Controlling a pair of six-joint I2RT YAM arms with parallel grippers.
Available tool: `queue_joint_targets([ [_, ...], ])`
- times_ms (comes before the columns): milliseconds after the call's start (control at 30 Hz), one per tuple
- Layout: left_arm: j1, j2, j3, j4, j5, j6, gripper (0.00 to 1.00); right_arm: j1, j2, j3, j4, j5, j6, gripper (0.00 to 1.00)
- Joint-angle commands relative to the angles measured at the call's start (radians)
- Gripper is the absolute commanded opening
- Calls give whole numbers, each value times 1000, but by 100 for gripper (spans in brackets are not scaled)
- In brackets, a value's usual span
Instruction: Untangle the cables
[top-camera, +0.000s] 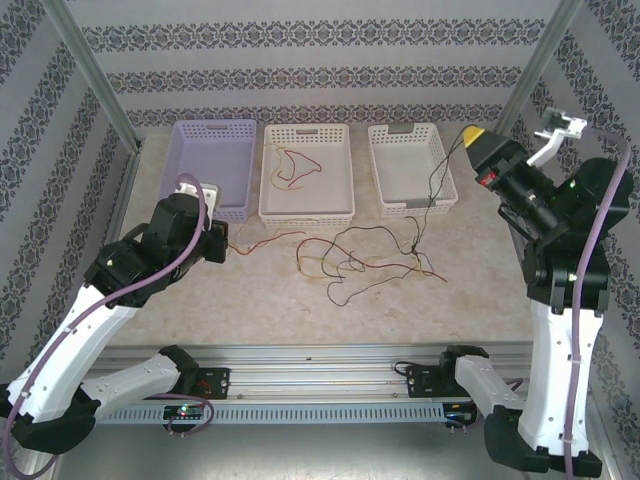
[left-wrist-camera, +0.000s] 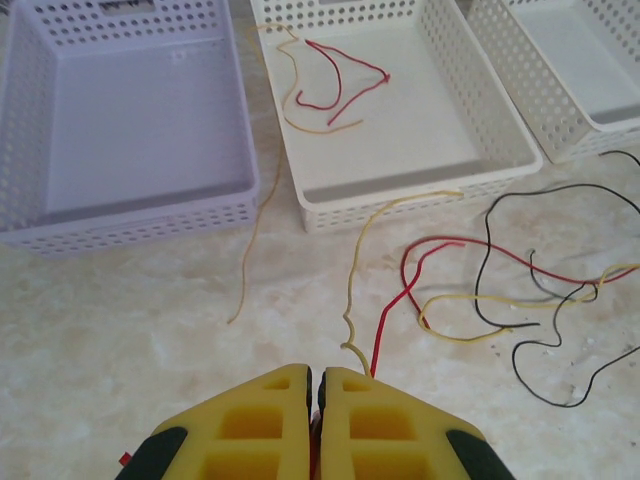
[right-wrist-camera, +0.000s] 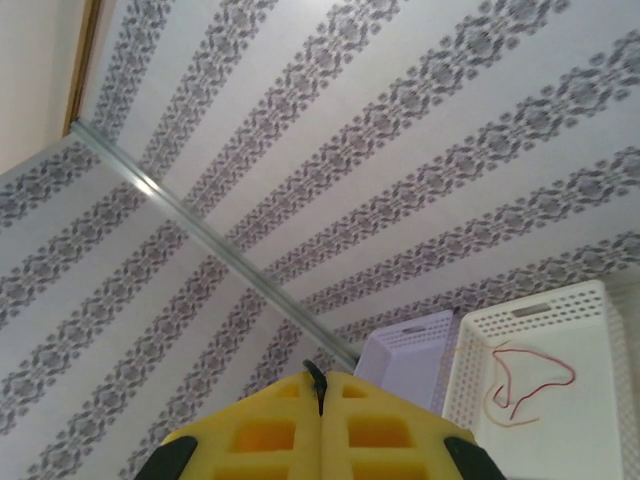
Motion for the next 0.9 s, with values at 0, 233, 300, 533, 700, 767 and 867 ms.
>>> queue_joint_targets([
  [0, 3, 2, -25, 75, 53, -37, 0, 29, 42, 67, -41, -42, -10, 0],
  [233, 2, -1, -71, 133, 153, -70, 0, 176, 69, -76, -95, 4, -136, 0],
  [300, 2, -3, -79, 151, 189, -84, 0, 251, 66, -154, -104, 73, -186, 0],
  [533, 2, -30, -117, 206, 286, -121, 0, 402, 106, -426, -12, 213, -241, 0],
  [700, 0, -52, -134, 223, 323, -140, 0, 458, 178, -555, 54, 242, -268, 7],
  [767, 1, -51, -136, 223, 328, -144, 0, 483, 191, -574, 72, 248, -281, 17],
  [867, 0, -57, -145, 228, 341, -156, 0, 534, 182, -587, 126, 228, -296, 40],
])
